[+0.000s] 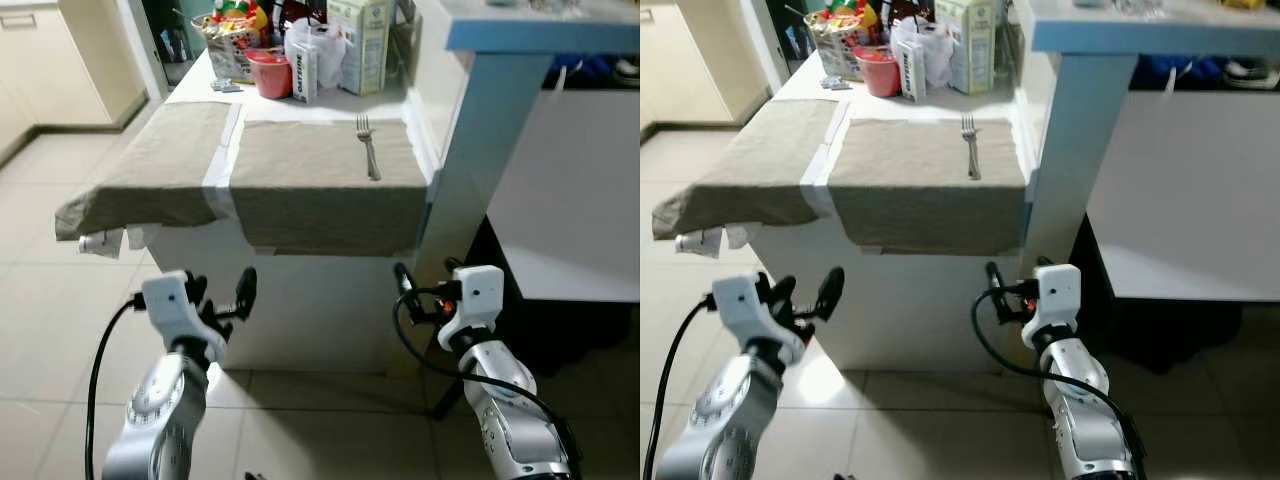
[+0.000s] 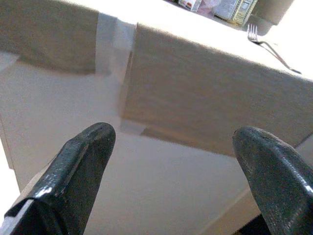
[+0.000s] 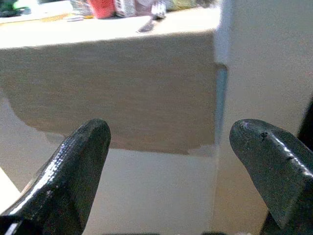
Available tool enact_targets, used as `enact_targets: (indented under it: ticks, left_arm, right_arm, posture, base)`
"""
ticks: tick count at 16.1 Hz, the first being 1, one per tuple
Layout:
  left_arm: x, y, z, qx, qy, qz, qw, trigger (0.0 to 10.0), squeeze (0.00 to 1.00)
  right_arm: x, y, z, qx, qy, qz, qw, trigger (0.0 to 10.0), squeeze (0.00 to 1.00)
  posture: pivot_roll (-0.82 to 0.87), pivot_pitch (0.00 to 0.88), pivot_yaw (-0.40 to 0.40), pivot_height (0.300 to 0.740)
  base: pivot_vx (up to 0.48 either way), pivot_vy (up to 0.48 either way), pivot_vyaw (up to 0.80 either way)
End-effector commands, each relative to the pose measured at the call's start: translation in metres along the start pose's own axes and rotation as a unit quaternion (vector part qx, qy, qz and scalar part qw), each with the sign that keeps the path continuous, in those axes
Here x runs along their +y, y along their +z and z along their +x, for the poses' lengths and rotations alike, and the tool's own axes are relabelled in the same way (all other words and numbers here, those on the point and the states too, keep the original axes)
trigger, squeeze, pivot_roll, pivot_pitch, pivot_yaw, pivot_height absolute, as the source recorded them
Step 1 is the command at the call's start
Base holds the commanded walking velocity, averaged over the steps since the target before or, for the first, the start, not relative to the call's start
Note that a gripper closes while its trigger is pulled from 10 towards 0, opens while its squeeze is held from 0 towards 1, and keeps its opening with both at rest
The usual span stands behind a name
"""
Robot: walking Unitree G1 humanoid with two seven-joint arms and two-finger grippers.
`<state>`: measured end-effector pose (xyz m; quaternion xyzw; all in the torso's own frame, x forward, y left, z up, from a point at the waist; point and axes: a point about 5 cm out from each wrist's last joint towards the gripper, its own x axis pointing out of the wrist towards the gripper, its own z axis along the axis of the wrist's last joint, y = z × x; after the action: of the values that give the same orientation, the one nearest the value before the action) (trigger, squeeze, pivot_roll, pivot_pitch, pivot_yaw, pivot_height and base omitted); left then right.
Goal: Setting the table
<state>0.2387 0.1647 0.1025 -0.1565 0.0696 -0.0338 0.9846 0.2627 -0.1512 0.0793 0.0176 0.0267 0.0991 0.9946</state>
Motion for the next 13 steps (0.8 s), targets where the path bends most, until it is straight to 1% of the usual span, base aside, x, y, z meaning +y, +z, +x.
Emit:
enact_targets:
  ticks: [1, 3, 4, 6, 7, 9, 10, 11, 12, 13]
  left_arm:
    - [-0.001, 0.004, 0.005, -0.009, -0.012, 0.001, 1.0, 10.0, 0.0]
    - [-0.006, 0.007, 0.012, -0.011, -0.03, 0.008, 0.999, 10.0, 0.0]
    - [-0.006, 0.009, 0.015, -0.015, -0.026, 0.015, 0.999, 10.0, 0.0]
    - [-0.006, 0.009, 0.014, -0.021, -0.016, 0.014, 1.0, 10.0, 0.0]
    - [-0.009, 0.007, 0.011, -0.025, -0.01, 0.012, 1.0, 10.0, 0.0]
    - [-0.009, 0.006, 0.01, -0.032, 0.001, 0.005, 0.999, 10.0, 0.0]
    - [-0.011, 0.004, 0.01, -0.038, 0.007, 0.003, 0.999, 10.0, 0.0]
    - [-0.011, 0.005, 0.01, -0.043, 0.008, 0.015, 0.999, 10.0, 0.0]
    - [-0.01, 0.005, 0.01, -0.043, 0.009, 0.018, 0.999, 10.0, 0.0]
    - [-0.011, 0.008, 0.008, -0.037, 0.0, 0.04, 0.998, 10.0, 0.0]
  right_arm:
    - [0.002, 0.003, 0.001, -0.005, -0.004, -0.006, 1.0, 10.0, 0.0]
    - [-0.007, 0.008, 0.002, -0.015, -0.018, -0.025, 0.999, 10.0, 0.0]
    - [-0.012, 0.008, 0.004, -0.013, -0.021, -0.025, 0.999, 10.0, 0.0]
    - [-0.013, 0.009, 0.006, -0.01, -0.013, -0.026, 1.0, 10.0, 0.0]
    - [-0.01, 0.009, 0.009, -0.005, 0.001, -0.027, 1.0, 10.0, 0.0]
    - [-0.009, 0.008, 0.01, -0.001, 0.009, -0.029, 1.0, 10.0, 0.0]
    - [-0.01, 0.01, 0.013, 0.0, 0.02, -0.033, 0.999, 10.0, 0.0]
    - [-0.011, 0.012, 0.016, -0.001, 0.024, -0.033, 0.999, 10.0, 0.0]
    - [-0.012, 0.012, 0.017, -0.001, 0.022, -0.032, 0.999, 10.0, 0.0]
    - [-0.013, 0.008, 0.02, 0.001, 0.011, -0.023, 1.0, 10.0, 0.0]
  posture:
    - [-0.26, 0.004, 0.118, 0.74]
    - [-0.27, 0.014, 0.129, 0.74]
    - [-0.27, 0.013, 0.118, 0.74]
    - [-0.25, 0.017, 0.091, 0.74]
    - [-0.23, 0.015, 0.07, 0.74]
    - [-0.23, 0.011, 0.044, 0.74]
    - [-0.22, 0.003, 0.019, 0.74]
    - [-0.21, 0.0, 0.007, 0.74]
    - [-0.2, 0.0, 0.011, 0.74]
    - [-0.19, 0.0, 0.02, 0.74]
  base:
    - [0.0, 0.0, 0.0]
    - [0.0, 0.0, 0.0]
    - [0.0, 0.0, 0.0]
    - [0.0, 0.0, 0.0]
    - [0.0, 0.0, 0.0]
    - [0.0, 0.0, 0.0]
    - [0.0, 0.0, 0.0]
    - [0.0, 0.0, 0.0]
    - [0.0, 0.0, 0.0]
    - [0.0, 0.0, 0.0]
